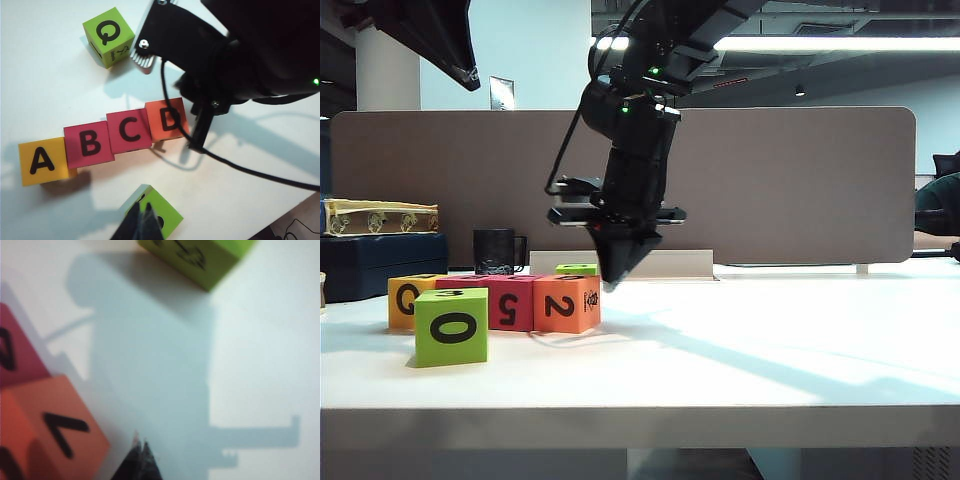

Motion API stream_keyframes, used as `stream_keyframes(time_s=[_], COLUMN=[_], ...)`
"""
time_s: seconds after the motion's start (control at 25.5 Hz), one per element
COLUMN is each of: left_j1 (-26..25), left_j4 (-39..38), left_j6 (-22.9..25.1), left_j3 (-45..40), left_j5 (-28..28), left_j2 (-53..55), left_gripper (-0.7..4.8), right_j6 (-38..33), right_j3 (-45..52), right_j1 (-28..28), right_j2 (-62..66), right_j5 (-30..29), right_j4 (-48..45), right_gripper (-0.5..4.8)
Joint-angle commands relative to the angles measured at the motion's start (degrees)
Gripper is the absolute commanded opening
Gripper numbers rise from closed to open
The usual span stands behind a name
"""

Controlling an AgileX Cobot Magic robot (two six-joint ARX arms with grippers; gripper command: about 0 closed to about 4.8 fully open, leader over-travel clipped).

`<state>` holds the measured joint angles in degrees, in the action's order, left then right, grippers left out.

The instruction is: Select the appropriate blocks from the scattered letter blocks on the table and arrange them in a row to spell out "ABCD".

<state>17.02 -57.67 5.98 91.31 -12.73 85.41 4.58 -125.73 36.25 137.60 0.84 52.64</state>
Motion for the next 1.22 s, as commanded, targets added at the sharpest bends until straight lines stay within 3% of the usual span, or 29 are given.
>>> stream_keyframes(time_s=[0.04, 0.2, 0.59, 1.22], left_j1=[0.1, 0.1, 0.1, 0.1], left_j4=[1.0, 1.2, 1.3, 1.2], left_j6=[0.3, 1.0, 1.1, 1.1], left_j3=[0.2, 0.2, 0.2, 0.2], left_j5=[0.1, 0.1, 0.1, 0.1], left_j2=[-0.3, -0.3, -0.3, -0.3], left_gripper=[-0.06, -0.06, -0.06, -0.06], right_j6=[-0.1, -0.2, -2.4, -3.1], right_j3=[-0.2, -0.2, -0.2, -0.2], right_j1=[0.0, 0.0, 0.9, 1.0], right_j2=[-1.0, -1.1, -1.0, -0.8], right_j5=[3.7, 3.1, -7.2, -8.7], right_j4=[2.5, 5.2, 8.4, 2.5], right_gripper=[-0.01, -0.02, -0.01, -0.02])
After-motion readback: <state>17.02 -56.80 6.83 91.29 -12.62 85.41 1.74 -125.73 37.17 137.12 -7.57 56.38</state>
